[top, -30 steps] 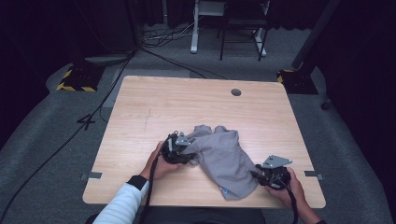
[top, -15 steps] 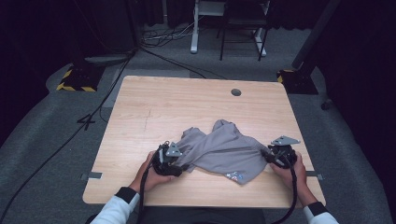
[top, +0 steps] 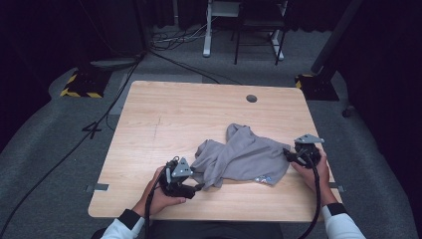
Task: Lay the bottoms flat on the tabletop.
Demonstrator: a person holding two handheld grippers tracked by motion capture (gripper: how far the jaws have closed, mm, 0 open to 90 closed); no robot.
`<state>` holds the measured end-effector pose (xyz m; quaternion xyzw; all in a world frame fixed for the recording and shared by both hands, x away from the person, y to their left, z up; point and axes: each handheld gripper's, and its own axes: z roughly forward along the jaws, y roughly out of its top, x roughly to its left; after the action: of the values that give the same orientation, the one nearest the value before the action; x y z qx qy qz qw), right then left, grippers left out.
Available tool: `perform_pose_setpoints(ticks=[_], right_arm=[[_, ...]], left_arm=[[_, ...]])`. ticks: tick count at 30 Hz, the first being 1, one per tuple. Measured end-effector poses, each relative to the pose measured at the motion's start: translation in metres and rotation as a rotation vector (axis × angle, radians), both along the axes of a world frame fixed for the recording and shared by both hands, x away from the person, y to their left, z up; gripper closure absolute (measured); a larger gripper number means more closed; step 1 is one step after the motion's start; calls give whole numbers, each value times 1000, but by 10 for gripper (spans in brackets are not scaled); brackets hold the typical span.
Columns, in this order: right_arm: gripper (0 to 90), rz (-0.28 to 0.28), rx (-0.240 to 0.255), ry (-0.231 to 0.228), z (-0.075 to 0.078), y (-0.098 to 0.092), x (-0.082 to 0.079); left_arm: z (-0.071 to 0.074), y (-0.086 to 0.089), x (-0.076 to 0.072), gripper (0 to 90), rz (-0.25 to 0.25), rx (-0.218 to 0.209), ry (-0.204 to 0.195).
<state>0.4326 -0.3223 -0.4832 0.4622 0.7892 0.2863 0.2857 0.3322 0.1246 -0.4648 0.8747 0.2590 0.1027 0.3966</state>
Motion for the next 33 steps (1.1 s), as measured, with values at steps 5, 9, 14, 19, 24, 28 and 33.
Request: perform_pose_setpoints(ticks=[5, 9, 14, 19, 24, 28, 33], right_arm=[[413, 85, 84, -25, 12, 1, -16], [381, 206, 101, 34, 6, 19, -27], [366, 299, 56, 74, -3, 41, -35], [400, 316, 99, 120, -10, 44, -33], [498, 265, 91, 109, -9, 35, -29], [518, 142, 94, 99, -9, 18, -22], [519, 63, 101, 103, -8, 2, -16]], left_arm=[[4, 1, 29, 286, 111, 39, -75], [-1, -1, 50, 269, 131, 13, -66], [-11, -15, 76, 260, 104, 20, -15], [-22, -25, 88, 380, 88, 32, 41], [-23, -22, 85, 546, 47, 85, 43], [-18, -11, 77, 674, 36, 100, 46], [-17, -3, 59, 702, 17, 100, 59]])
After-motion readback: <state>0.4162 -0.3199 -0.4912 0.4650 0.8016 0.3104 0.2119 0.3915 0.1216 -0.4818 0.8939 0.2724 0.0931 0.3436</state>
